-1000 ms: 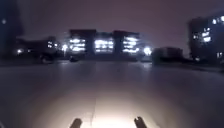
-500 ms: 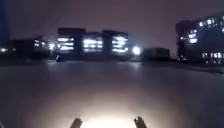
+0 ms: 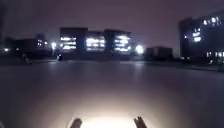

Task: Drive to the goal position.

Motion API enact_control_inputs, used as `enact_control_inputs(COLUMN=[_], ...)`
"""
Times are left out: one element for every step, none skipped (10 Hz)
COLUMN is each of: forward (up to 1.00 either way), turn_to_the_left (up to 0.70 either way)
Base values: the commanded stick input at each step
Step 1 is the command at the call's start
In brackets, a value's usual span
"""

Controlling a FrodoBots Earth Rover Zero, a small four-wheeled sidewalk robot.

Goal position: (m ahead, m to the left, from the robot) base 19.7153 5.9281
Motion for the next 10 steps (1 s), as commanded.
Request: enact_control_inputs(forward=[1.0, 1.0, 1.0, 1.0, 1.0, 1.0, 1.0, 1.0, 1.0, 1.0], turn_to_the_left=[0.0, 0.0, 0.0, 0.0, 0.0, 0.0, 0.0, 0.0, 0.0, 0.0])
